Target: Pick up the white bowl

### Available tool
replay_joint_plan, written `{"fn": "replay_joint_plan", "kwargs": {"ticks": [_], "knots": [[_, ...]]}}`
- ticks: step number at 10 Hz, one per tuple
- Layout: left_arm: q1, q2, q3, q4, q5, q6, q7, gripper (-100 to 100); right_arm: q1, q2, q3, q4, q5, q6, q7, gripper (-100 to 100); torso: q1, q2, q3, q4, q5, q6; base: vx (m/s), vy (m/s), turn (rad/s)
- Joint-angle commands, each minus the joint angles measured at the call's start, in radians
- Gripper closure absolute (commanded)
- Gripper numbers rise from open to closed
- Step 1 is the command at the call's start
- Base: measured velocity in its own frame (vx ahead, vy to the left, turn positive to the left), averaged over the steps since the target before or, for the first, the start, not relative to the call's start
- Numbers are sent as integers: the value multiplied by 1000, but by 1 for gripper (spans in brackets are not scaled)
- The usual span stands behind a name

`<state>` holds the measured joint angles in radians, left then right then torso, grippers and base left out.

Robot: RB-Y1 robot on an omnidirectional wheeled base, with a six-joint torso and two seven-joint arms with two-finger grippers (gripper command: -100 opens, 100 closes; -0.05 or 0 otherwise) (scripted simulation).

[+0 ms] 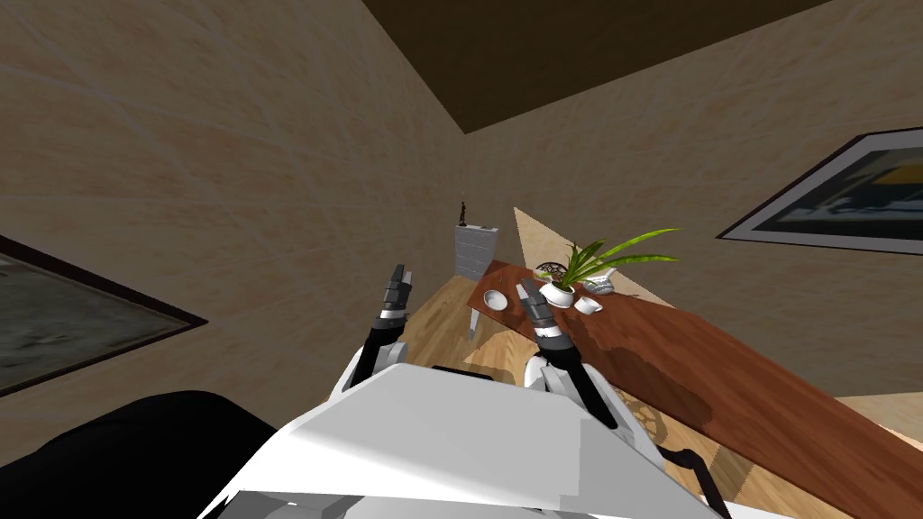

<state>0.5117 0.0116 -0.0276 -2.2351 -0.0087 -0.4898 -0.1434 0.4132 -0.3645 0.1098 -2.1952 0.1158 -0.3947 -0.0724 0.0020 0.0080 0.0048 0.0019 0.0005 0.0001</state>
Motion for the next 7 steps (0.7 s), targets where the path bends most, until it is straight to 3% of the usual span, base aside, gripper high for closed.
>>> {"fn": "replay_joint_plan", "kwargs": {"ticks": [1, 6, 7], "knots": [[0, 0, 0, 0, 0, 0, 0, 0, -7, -50, 24, 27, 11, 9, 19, -100, 0, 0, 0, 0, 0, 0, -110, 52, 31], [0, 0, 0, 0, 0, 0, 0, 0, -23, -161, 65, 80, 28, 28, 52, -100, 0, -4, -2, -1, 0, 0, -64, 46, 23], [0, 0, 0, 0, 0, 0, 0, 0, -32, -200, 88, 109, 36, 40, 71, -100, 1, -4, -2, -1, 0, 0, -73, 75, 47]]}}
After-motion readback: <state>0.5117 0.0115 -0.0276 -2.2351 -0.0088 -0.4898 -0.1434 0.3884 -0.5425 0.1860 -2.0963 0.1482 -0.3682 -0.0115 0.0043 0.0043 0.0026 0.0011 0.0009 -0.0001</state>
